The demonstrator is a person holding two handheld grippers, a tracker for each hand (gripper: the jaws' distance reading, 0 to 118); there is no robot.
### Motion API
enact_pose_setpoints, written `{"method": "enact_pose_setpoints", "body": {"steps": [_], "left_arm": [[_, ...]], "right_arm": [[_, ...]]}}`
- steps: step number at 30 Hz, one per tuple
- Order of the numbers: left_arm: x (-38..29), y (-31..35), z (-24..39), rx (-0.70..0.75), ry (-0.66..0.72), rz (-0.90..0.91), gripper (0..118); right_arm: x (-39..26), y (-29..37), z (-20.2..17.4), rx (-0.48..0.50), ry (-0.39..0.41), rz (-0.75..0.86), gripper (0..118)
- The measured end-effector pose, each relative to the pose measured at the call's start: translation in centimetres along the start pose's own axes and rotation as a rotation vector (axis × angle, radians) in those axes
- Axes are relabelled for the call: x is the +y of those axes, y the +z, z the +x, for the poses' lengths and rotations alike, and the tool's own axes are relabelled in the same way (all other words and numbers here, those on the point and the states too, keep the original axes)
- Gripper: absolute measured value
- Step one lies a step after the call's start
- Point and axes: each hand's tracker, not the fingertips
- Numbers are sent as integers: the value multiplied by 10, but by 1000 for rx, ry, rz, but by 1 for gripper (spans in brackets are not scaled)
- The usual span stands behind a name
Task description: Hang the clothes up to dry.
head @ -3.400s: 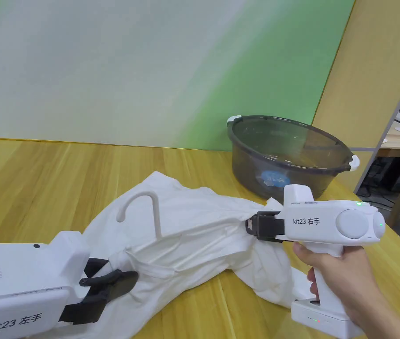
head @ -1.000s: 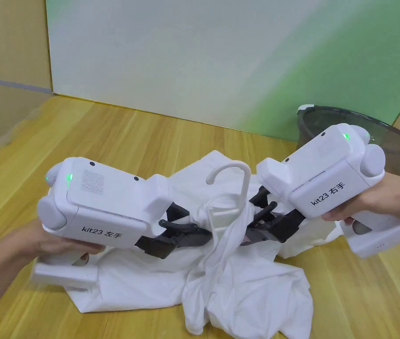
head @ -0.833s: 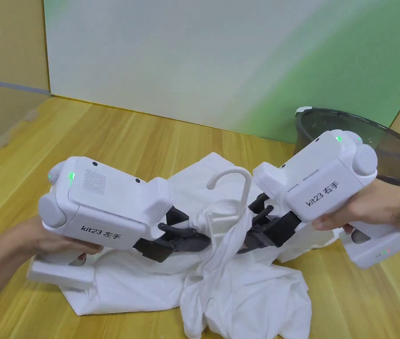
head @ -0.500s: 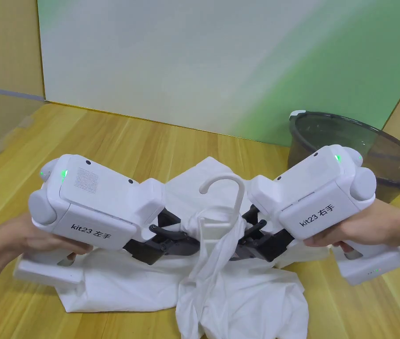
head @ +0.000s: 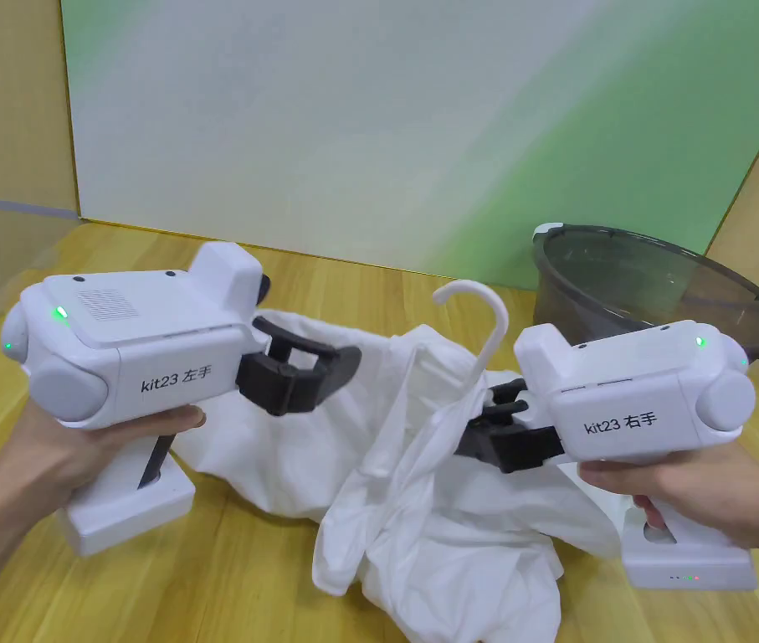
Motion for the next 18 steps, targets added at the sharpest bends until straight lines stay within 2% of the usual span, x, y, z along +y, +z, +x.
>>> {"method": "enact_pose_setpoints", "body": {"steps": [1, 2, 3, 5, 6, 7, 8, 9, 10, 11, 12, 13, 15, 16, 18], "left_arm": [[1, 3, 3, 82, 30, 25, 118], [8, 5, -5, 170, 51, 9, 117], [9, 7, -4, 245, 90, 0, 117], [5, 8, -3, 375, 130, 79, 117], [6, 3, -4, 428, 103, 62, 117], [5, 1, -2, 502, 87, 38, 116], [5, -5, 0, 547, 60, 5, 115], [3, -9, 2, 590, 38, -10, 112], [-3, -17, -4, 617, 43, -6, 98], [-6, -18, -3, 628, 51, 19, 77], [-9, -20, -3, 617, 83, 3, 43], [-12, -23, -5, 622, 107, -19, 0], [-20, -34, -5, 642, 139, -42, 0], [-22, -37, -5, 647, 100, -22, 0], [-31, -47, -1, 643, 93, -46, 0]], "right_arm": [[-3, 7, 0, -77, 19, 67, 9], [-3, 11, 4, -91, -57, 76, 9], [-5, 18, 6, -138, -40, 144, 9], [-11, 25, 12, -208, -130, 263, 9], [-13, 25, 11, -207, -194, 303, 9], [-14, 25, 7, -180, -212, 342, 9], [-16, 23, -1, -293, -199, 399, 9], [-16, 17, -7, -355, -214, 367, 9], [-16, 12, -16, -433, -184, 384, 9], [-18, 7, -7, -459, -237, 375, 9], [-19, 4, -8, -459, -248, 390, 9], [-23, -4, -14, -559, -307, 442, 9], [-24, -18, -16, -648, -431, 445, 9], [-26, -23, -15, -633, -444, 448, 9], [-29, -33, -16, -664, -402, 447, 9]]}}
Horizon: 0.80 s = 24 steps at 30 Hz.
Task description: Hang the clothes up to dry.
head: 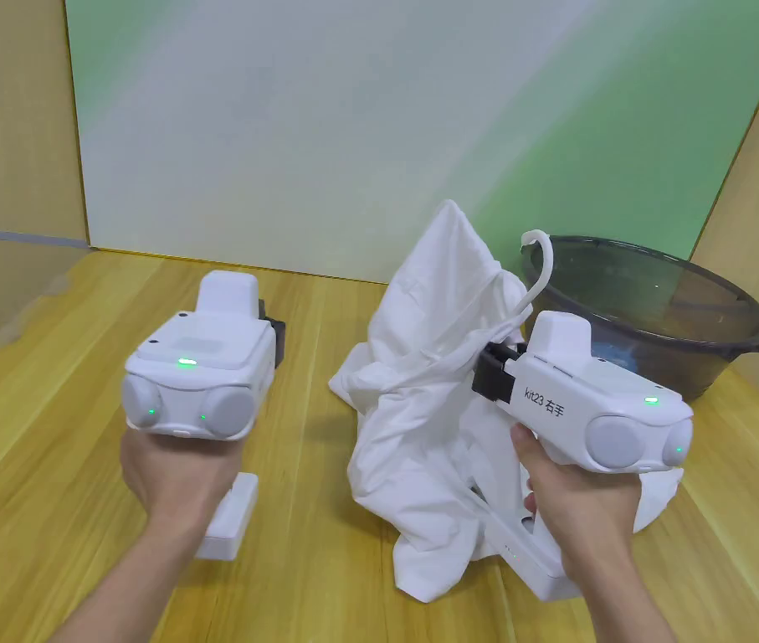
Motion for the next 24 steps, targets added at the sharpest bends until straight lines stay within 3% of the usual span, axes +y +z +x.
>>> {"method": "enact_pose_setpoints", "body": {"steps": [2, 5, 7, 10, 11, 18, 20, 22, 24], "left_arm": [[-9, -5, 7, 51, -23, -20, 0], [-24, 6, 13, 67, -42, -40, 0], [-31, 7, 9, 23, 12, -54, 0], [-28, 4, 5, 77, 1, -39, 0], [-25, 0, -5, 49, 47, -63, 0], [-17, 13, -10, 19, 25, -30, 0], [-17, 9, -12, -97, 35, -53, 0], [-18, 13, -10, -246, -11, -59, 0], [-19, 21, -2, -435, -91, -12, 0]], "right_arm": [[-2, -6, -4, -67, -8, 13, 9], [-5, -10, -1, -47, 51, -15, 9], [-7, -10, 1, -92, 56, -6, 9], [-8, -17, 7, -153, 59, -26, 9], [-9, -17, 11, -138, 35, -35, 9], [-12, 0, 13, -120, 23, -23, 9], [-12, 3, 15, -60, 31, -42, 9], [-12, 7, 19, 45, -36, -34, 9], [-12, 17, 14, 108, 25, -16, 9]]}}
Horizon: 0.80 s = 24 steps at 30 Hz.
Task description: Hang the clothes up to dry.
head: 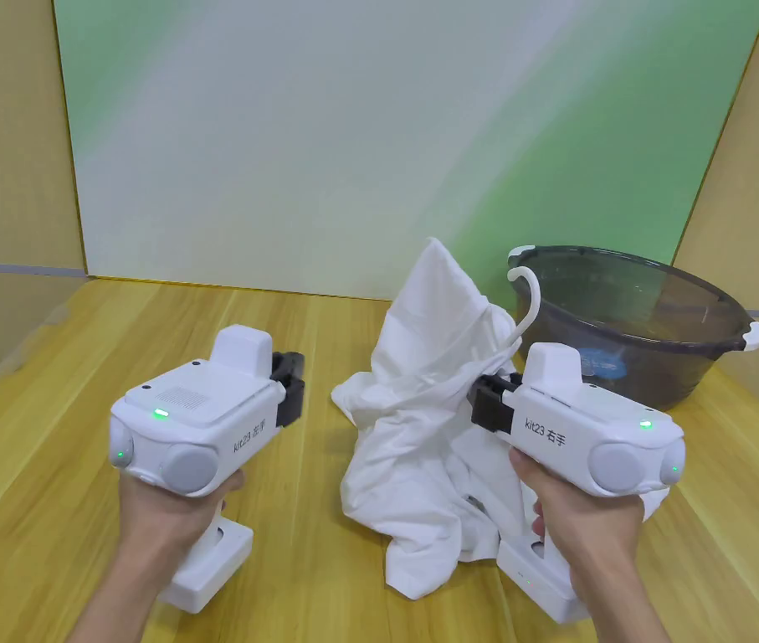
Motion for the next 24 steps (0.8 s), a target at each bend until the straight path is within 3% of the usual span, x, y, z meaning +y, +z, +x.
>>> {"method": "enact_pose_setpoints", "body": {"steps": [2, 3, 4, 6, 8, 9, 12, 16, 17, 20, 22, 23, 24], "left_arm": [[-1, 5, -4, -115, 102, 32, 0], [-3, 6, -4, -239, 165, 47, 0], [-5, 7, 1, -339, 154, 55, 0], [-5, 9, 14, -378, 87, 58, 0], [-3, 11, 19, -440, 74, 51, 0], [-3, 14, 21, -436, 65, 53, 0], [2, 21, 24, -507, 32, 56, 0], [9, 23, 23, -508, 30, 76, 0], [11, 21, 20, -499, 47, 87, 0], [17, 20, 16, -452, 54, 98, 0], [20, 21, 13, -473, 63, 100, 0], [22, 24, 15, -480, 63, 105, 0], [23, 24, 14, -476, 63, 114, 0]], "right_arm": [[1, 9, -2, 100, 14, 2, 9], [1, 12, -3, 162, 40, 2, 9], [4, 12, -6, 136, 68, -11, 9], [7, 14, -9, 246, 119, -25, 9], [6, 21, -10, 352, 75, -32, 9], [7, 26, -14, 371, 103, -8, 9], [9, 37, -17, 451, 82, -32, 9], [9, 46, -17, 427, 88, 22, 9], [11, 42, -12, 465, 36, 7, 9], [11, 42, -13, 420, 62, 30, 9], [13, 38, -7, 457, 39, 11, 9], [12, 39, -10, 401, 101, 38, 9], [12, 38, -9, 412, 75, 21, 9]]}}
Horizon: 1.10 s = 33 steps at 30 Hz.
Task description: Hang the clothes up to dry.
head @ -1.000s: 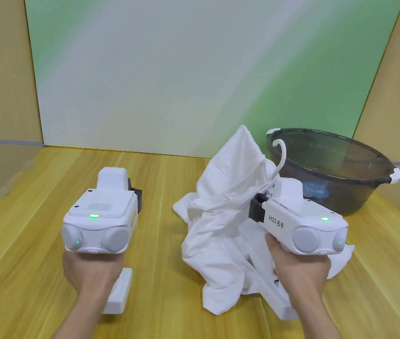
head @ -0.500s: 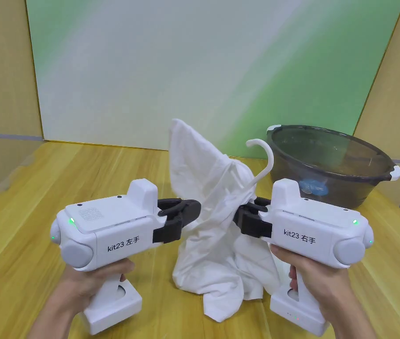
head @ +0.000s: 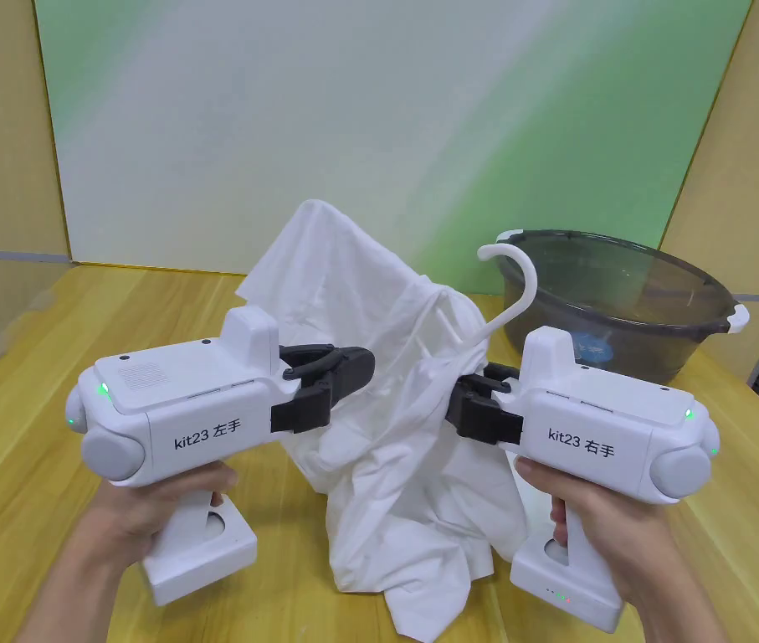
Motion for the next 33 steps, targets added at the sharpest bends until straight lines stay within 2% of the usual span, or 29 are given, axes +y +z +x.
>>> {"method": "enact_pose_setpoints", "body": {"steps": [1, 7, 12, 13, 15, 18, 21, 24, 27, 29, 33], "left_arm": [[1, 0, 1, 9, 1, 4, 0], [0, -17, -2, 23, 8, -25, 0], [0, -71, 20, -119, 55, -7, 0], [2, -83, 26, -133, 42, -12, 0], [8, -112, 44, -204, 6, -45, 0], [15, -147, 76, -352, 26, -36, 0], [19, -186, 112, -456, 14, -49, 0], [19, -213, 147, -601, 3, -69, 0], [21, -233, 187, -721, -57, -91, 0], [15, -248, 208, -859, -52, -119, 0], [17, -271, 255, -984, -54, -100, 0]], "right_arm": [[-1, 0, -2, 3, -23, -7, 9], [-7, 22, 9, -55, -43, 15, 9], [-6, 79, 18, -156, -32, 8, 9], [-6, 94, 17, -224, 0, 17, 9], [-5, 125, 22, -266, -43, -3, 9], [-9, 173, 18, -343, -45, 26, 9], [-14, 223, -1, -439, -71, 40, 9], [-20, 269, -26, -561, -29, 29, 9], [-28, 311, -58, -697, -87, 32, 9], [-36, 339, -80, -777, -105, 40, 9], [-55, 389, -134, -920, -143, 68, 9]]}}
